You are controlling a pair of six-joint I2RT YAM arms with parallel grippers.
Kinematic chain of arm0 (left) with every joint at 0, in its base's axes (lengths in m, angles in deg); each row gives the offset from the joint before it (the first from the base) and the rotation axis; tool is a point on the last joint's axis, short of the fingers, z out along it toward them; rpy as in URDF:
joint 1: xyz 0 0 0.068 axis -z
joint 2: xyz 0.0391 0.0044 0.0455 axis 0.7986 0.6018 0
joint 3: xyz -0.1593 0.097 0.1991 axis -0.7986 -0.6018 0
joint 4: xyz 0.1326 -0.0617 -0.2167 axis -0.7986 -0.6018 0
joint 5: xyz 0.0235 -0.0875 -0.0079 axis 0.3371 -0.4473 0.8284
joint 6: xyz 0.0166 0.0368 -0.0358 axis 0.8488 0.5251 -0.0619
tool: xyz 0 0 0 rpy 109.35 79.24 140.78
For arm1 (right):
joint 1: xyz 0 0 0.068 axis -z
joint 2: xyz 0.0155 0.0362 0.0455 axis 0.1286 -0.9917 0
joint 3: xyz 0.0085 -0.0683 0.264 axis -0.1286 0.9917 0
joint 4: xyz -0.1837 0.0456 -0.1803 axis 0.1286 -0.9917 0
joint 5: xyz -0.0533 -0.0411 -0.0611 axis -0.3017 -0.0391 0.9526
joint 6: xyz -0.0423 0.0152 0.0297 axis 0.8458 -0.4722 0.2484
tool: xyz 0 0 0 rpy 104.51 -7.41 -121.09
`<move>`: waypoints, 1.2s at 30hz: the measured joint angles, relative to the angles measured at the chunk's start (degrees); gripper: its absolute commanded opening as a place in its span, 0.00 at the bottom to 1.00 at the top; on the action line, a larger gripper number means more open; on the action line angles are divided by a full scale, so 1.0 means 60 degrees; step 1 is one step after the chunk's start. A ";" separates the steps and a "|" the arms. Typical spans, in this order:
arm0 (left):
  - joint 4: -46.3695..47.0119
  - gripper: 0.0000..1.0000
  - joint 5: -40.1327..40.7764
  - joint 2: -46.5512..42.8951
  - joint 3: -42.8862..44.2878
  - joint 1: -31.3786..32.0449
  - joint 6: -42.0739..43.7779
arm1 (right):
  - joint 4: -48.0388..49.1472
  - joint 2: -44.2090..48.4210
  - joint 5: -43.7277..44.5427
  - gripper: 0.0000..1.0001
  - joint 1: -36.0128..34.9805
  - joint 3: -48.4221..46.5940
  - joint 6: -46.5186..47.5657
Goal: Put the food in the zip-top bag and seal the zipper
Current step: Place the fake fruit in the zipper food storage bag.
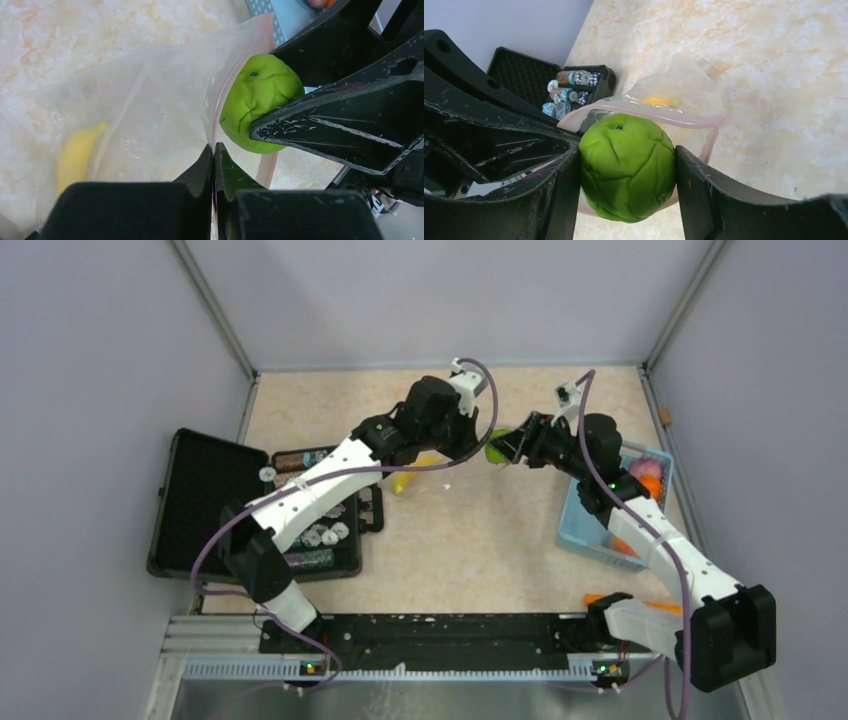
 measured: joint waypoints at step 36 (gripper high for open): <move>0.0051 0.00 0.0681 -0.0007 0.0000 0.0004 0.0036 | -0.0565 -0.0262 -0.0033 0.75 -0.0302 -0.0382 0.0237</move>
